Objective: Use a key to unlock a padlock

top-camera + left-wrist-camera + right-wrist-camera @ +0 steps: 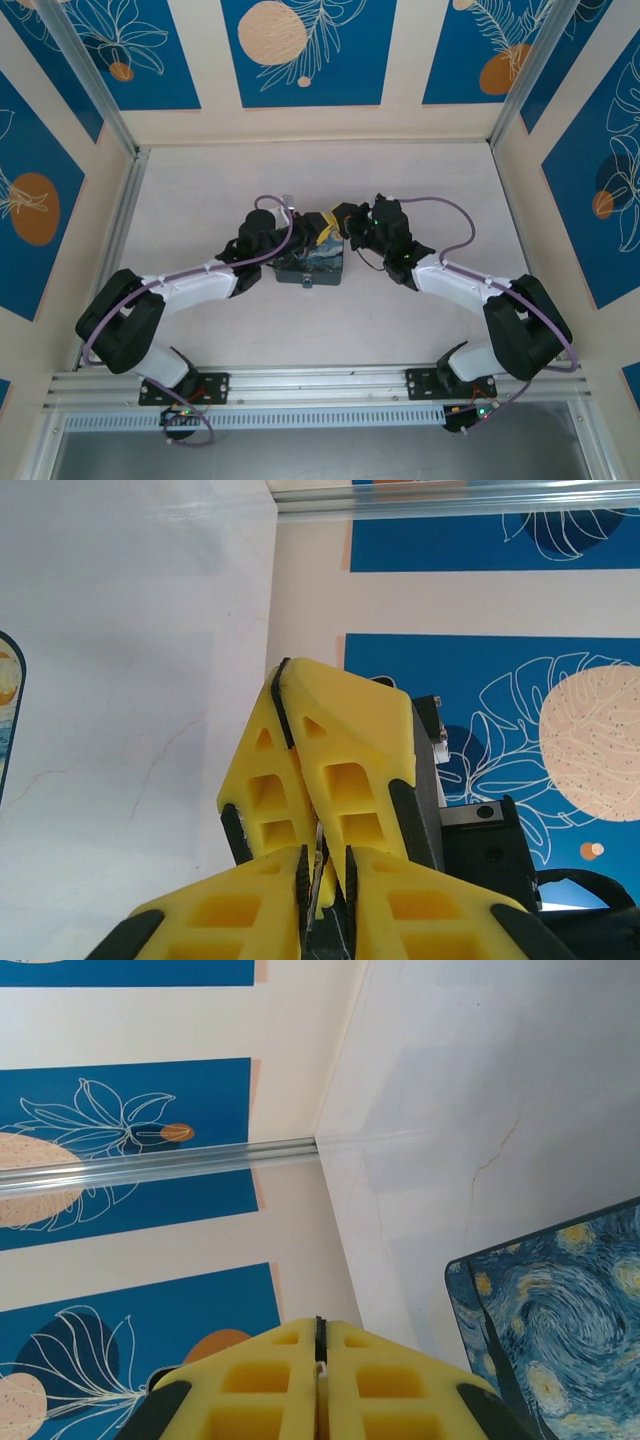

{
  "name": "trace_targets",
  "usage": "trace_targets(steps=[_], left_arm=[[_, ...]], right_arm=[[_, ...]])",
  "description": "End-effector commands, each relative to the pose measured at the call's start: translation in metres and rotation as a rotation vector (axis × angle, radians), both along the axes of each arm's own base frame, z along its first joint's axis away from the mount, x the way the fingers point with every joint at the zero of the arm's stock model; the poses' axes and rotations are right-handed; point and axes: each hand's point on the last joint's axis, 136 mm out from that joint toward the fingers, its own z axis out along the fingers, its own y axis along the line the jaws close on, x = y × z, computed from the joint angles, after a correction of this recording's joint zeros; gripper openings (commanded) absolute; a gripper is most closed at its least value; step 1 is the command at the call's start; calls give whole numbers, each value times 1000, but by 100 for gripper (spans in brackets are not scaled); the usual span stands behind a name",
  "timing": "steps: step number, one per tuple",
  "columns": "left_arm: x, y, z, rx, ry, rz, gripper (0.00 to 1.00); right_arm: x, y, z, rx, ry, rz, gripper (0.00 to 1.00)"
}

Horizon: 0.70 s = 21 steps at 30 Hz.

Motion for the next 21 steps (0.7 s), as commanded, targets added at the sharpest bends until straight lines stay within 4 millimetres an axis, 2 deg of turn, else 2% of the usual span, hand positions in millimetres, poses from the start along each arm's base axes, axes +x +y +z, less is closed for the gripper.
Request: trace_targets(steps=[1, 5, 11, 12, 14, 15, 16, 17, 18, 21], left_arm=[[-3, -4, 16, -28, -49, -3, 19], [-5, -5, 16, -26, -50, -8, 17], [-5, -6, 10, -13, -41, -11, 5], [-5, -6, 10, -13, -43, -11, 0], [-5, -6, 8, -6, -41, -12, 0], [-5, -6, 7, 4, -44, -12, 0], [-4, -5, 7, 14, -51, -15, 0], [-2, -3, 6, 31, -57, -18, 0], [0, 0, 5, 62, -67, -25, 0], [5, 13, 5, 165, -122, -69, 0]], right_arm=[[8, 2, 15, 23, -36, -28, 0], [8, 4, 14, 22, -34, -25, 0], [8, 6, 16, 23, -37, -18, 0], [8, 6, 16, 22, -36, -17, 0], [8, 5, 16, 14, -39, -16, 0], [8, 2, 16, 10, -36, -17, 16], [7, -3, 16, 3, -38, -20, 40], [6, -9, 15, -5, -32, -20, 55], [3, -17, 14, -21, -26, -18, 65], [-10, -49, 7, -89, -12, -13, 70]])
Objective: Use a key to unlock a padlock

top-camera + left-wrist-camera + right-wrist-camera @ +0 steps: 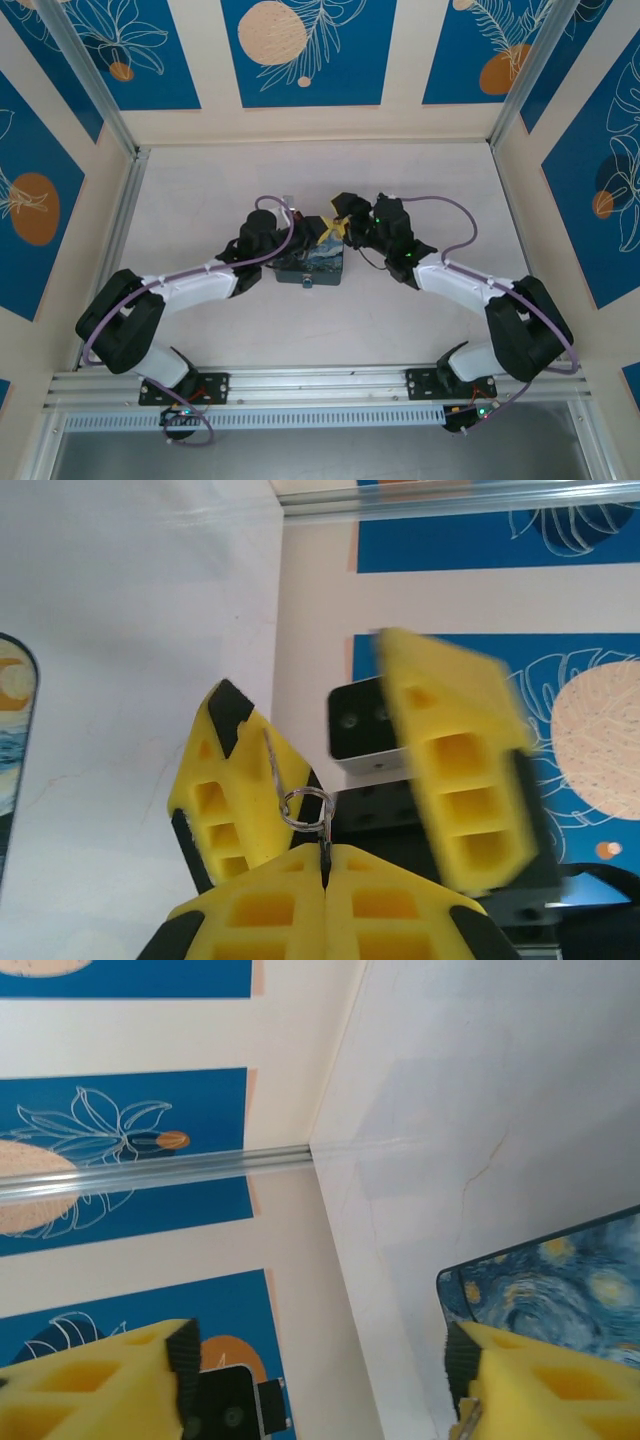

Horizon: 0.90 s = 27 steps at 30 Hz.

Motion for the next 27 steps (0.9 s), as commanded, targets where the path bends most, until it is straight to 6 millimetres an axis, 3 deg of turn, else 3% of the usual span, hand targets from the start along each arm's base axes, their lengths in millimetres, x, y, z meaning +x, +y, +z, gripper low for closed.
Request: trace_targets(steps=[1, 5, 8, 18, 27], left_arm=[[5, 12, 19, 111, -121, -78, 0], [8, 24, 23, 207, -206, -202, 0], [9, 29, 26, 232, -254, -314, 0], [-11, 22, 40, 214, -359, -634, 0], [-16, 16, 41, 153, -338, -711, 0]], right_arm=[[-17, -34, 1, -87, -12, 19, 70], [-37, -73, -2, -167, -30, 57, 70], [-44, -83, 12, -183, -127, 152, 69], [-54, -48, 60, -224, -446, 491, 52], [-48, -11, 58, -159, -516, 645, 33]])
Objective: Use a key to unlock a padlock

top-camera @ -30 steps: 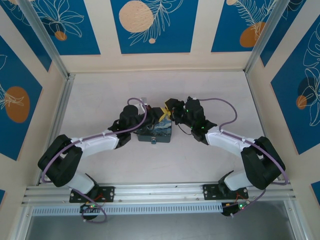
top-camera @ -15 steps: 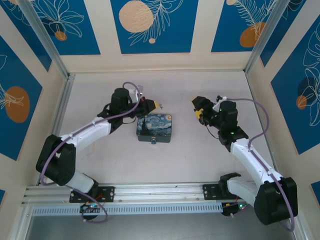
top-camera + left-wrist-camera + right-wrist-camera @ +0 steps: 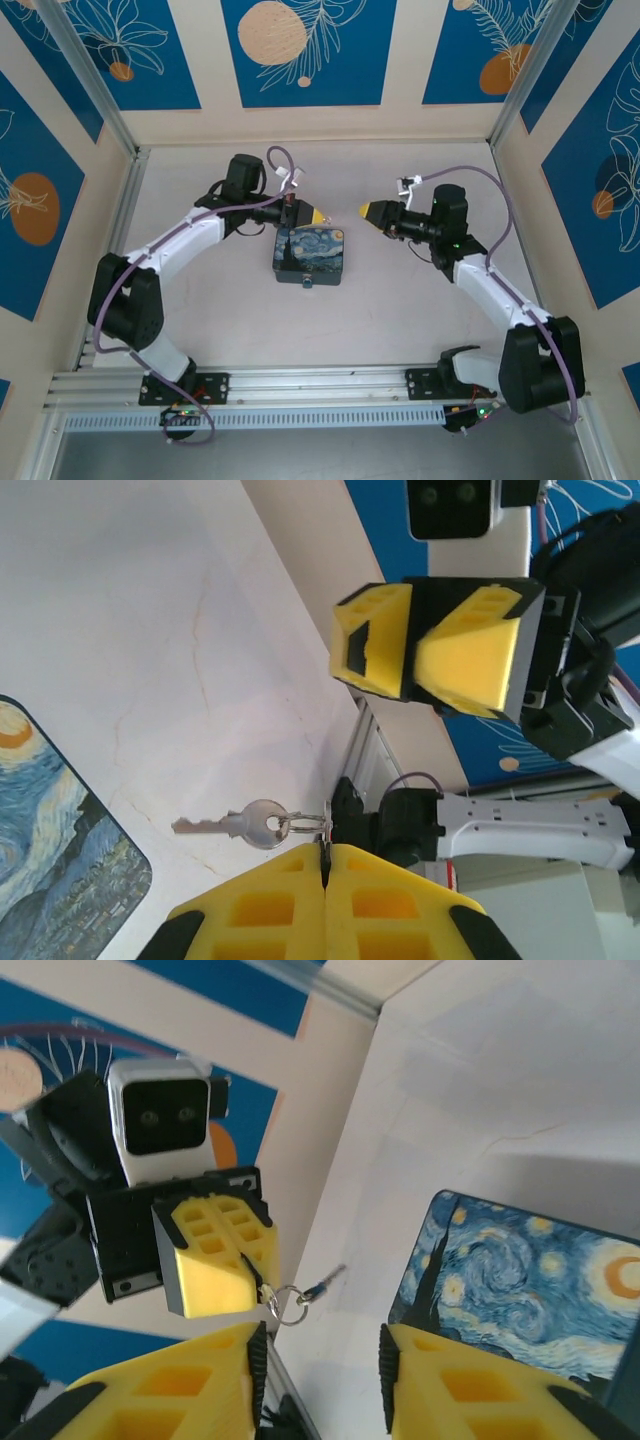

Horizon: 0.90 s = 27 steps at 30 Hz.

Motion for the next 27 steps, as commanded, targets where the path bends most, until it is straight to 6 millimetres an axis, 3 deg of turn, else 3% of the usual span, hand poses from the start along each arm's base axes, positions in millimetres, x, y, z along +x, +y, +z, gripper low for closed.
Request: trace_targets(steps=[1, 13, 16, 27], left_arm=[[-6, -2, 5, -35, 9, -67, 0], [-12, -5, -2, -45, 34, -90, 0], [-12, -6, -3, -45, 35, -91, 0], [-8, -7, -5, -44, 34, -86, 0]], right_arm=[[-5, 20, 18, 31, -94, 111, 32], [-5, 56, 10, 57, -91, 197, 30], [-8, 62, 9, 63, -90, 218, 25], [-12, 65, 3, 68, -75, 250, 21]])
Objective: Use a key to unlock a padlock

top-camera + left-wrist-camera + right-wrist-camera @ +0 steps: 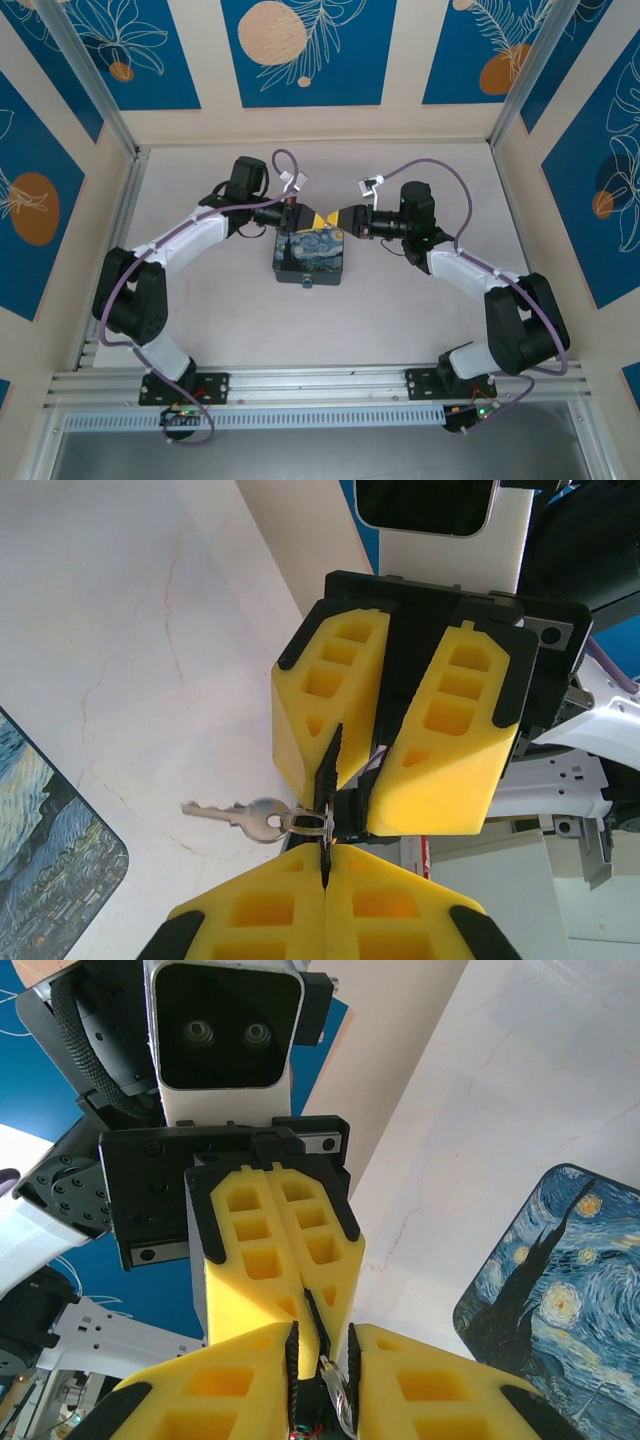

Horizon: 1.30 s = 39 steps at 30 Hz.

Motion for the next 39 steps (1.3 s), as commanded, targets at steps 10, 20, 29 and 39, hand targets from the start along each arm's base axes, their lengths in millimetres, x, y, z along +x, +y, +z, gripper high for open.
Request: trace_targets(steps=[10, 20, 29, 39], left_arm=[[-1, -4, 5, -32, -19, -32, 0], [1, -5, 8, -32, -32, -24, 0], [3, -5, 7, -28, -30, -17, 0], [36, 8, 13, -69, 73, 278, 68]], right_arm=[[-6, 5, -2, 7, -2, 49, 24], [-10, 3, -9, 2, 11, 51, 22], [-11, 1, -11, 2, 18, 51, 0], [-8, -12, -17, -136, -20, -138, 0]])
